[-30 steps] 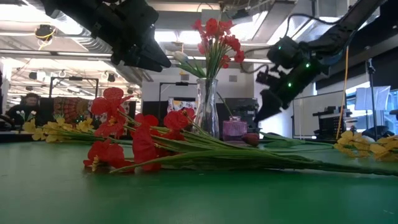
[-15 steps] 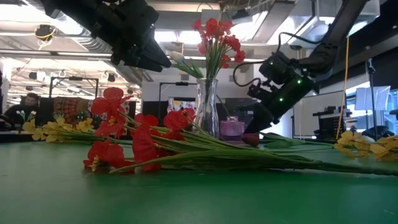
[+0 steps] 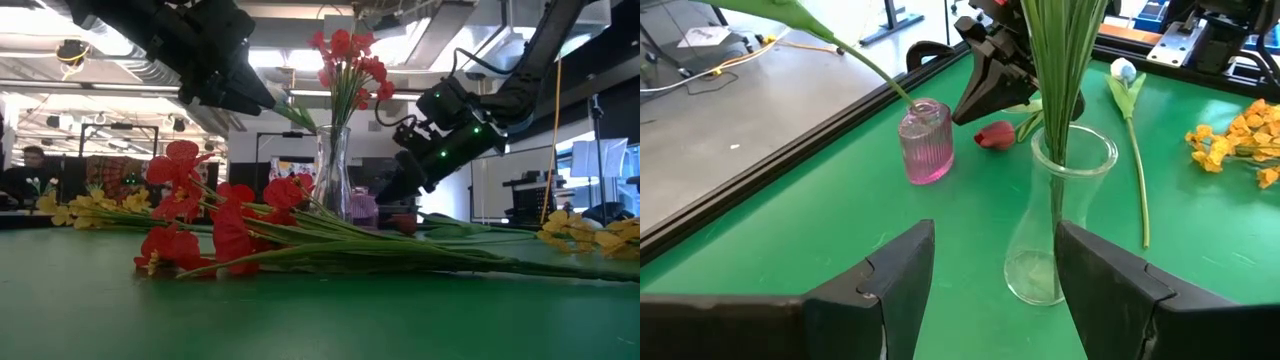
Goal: Sort flowers into vase by color
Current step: Adjust the purple vase
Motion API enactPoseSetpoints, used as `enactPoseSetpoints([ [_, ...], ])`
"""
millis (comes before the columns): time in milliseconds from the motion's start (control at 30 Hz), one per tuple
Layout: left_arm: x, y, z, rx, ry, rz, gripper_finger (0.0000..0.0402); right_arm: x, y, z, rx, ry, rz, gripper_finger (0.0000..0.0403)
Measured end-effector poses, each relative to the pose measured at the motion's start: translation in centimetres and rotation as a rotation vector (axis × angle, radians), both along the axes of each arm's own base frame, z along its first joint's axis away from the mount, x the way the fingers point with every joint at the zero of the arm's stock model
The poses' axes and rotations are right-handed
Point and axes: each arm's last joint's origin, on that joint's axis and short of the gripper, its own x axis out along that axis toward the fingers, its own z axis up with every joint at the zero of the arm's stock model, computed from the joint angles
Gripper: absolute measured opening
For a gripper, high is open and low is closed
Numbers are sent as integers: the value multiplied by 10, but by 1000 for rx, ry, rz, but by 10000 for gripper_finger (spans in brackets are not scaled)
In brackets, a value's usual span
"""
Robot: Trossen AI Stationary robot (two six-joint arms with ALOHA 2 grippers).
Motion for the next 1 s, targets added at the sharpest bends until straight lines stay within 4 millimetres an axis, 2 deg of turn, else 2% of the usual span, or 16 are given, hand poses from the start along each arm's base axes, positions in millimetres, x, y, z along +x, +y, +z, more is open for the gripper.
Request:
enactPoseSetpoints([
  [333,0,0,0,-1,-1,1,203,4,-3,1,-21,-36,0,0],
  [733,0,0,0,-3,-2,2,203,38,-21,-6,5,-34,12,0],
  [1000,0,0,0,-2,-2,3,203,39,-23,-7,18,7,16,0],
])
